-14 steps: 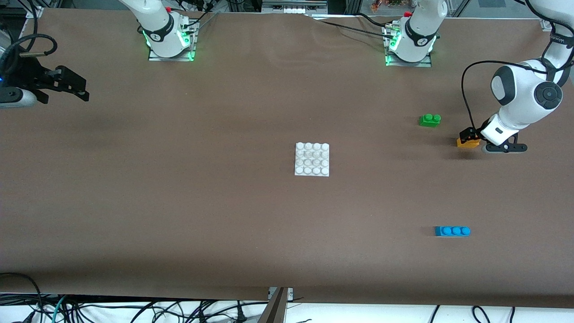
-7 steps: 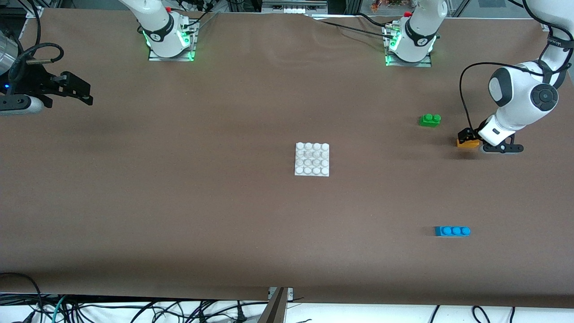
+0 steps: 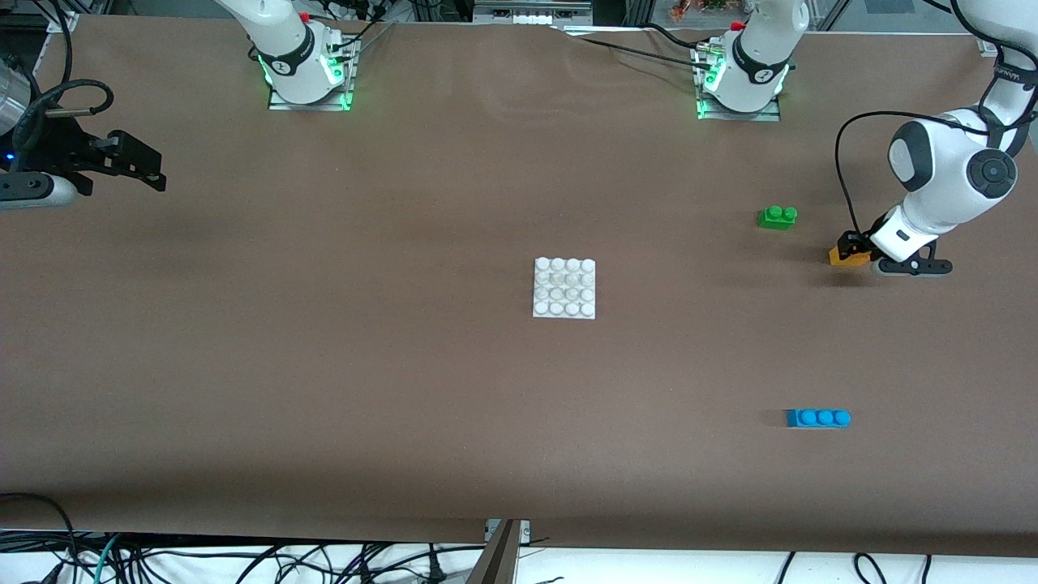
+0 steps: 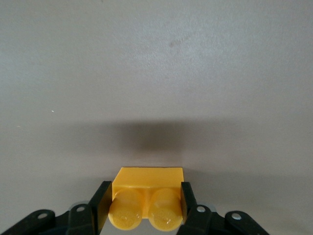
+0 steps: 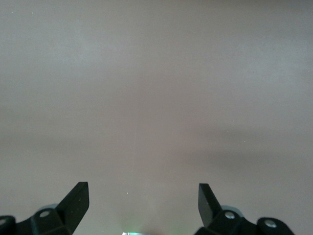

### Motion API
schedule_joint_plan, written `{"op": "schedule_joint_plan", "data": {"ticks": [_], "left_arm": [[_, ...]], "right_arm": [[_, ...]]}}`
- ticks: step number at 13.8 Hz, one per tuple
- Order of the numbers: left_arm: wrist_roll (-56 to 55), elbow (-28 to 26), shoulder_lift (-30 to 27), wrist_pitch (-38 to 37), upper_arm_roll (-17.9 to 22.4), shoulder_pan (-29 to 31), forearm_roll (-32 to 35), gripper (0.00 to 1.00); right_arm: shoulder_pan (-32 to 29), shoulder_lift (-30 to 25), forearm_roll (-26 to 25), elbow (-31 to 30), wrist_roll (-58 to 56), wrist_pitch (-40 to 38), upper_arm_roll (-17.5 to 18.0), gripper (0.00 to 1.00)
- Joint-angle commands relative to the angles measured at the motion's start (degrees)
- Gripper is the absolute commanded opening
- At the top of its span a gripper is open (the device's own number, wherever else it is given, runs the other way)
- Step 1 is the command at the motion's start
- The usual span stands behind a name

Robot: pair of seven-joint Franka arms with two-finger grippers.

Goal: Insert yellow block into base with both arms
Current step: 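Lift the yellow block and carry it over the white base plate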

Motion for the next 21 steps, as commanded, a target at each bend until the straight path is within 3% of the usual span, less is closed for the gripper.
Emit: {"op": "schedule_joint_plan", "data": {"ticks": [1,5,8,11,14,15,18,21], "left_arm": [[0.8,0.9,-3.7,-3.5,-0.6,0.1,0.9,0.28],[0.5,12.1,-5.5,-20.0,-4.5,0.1,0.9,0.28],[-2.2,21.9,-5.4,-32.6,-9.8,0.0,0.0,0.28],[-14.8,26.3,-4.7,-37.0,-20.7,0.0,-0.9,0.28],[-29.2,31.9,0.7,-37.1,-29.4,-2.1,-3.1,0.33],[-32.9,33.2,3.9,-37.0,-30.3,-4.1,-3.4,0.41],[-41.1,41.5,12.0,-36.9,-29.8,-14.2,-3.3,0.32],[-49.5,51.2,20.1,-37.0,-29.7,-23.0,-3.1,0.32]], "right_arm": [[-0.5,-0.2,-0.6,0.2,-0.3,0.0,0.3,0.99],[-0.4,-0.3,-0.5,0.3,-0.3,0.0,0.4,0.99],[-0.2,-0.5,-0.5,0.2,-0.2,-0.2,0.7,0.99],[0.0,-0.5,-0.5,0.3,-0.2,-0.3,0.7,0.99],[0.0,-0.5,-0.3,0.3,-0.2,-0.3,0.8,0.99],[0.0,-0.5,-0.3,0.2,-0.2,-0.3,0.8,0.99],[0.0,-0.5,-0.3,0.2,-0.2,-0.4,0.8,0.99],[0.0,-0.5,-0.4,0.2,-0.3,-0.4,0.7,0.99]]}}
